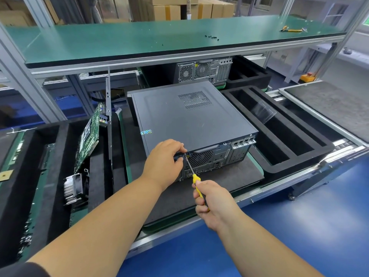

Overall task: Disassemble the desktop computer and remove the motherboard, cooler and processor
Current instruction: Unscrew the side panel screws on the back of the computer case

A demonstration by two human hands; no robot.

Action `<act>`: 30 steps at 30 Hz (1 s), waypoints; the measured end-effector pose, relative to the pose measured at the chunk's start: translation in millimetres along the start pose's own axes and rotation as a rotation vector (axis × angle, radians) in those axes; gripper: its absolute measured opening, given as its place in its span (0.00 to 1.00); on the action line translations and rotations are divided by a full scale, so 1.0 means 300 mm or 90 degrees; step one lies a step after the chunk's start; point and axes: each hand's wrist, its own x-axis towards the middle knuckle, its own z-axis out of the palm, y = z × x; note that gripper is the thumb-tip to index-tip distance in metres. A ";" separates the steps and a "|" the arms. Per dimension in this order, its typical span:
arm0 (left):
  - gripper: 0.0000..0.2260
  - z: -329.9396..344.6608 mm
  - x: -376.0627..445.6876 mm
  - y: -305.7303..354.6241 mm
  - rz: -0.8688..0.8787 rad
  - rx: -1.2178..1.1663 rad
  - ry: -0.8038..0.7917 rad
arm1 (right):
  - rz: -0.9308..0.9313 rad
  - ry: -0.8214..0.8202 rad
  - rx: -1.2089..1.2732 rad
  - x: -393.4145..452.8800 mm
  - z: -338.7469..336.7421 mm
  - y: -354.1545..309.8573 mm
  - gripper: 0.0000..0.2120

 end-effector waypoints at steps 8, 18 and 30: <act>0.09 -0.008 -0.007 0.011 -0.004 -0.015 -0.006 | -0.189 0.091 -0.167 0.030 0.000 0.057 0.06; 0.10 0.016 -0.083 0.082 -0.335 -0.260 -0.071 | 0.044 -0.012 0.011 -0.017 0.025 -0.001 0.17; 0.10 0.036 -0.054 0.117 -0.476 -0.609 -0.075 | 0.048 -0.032 -0.042 -0.036 0.052 -0.034 0.16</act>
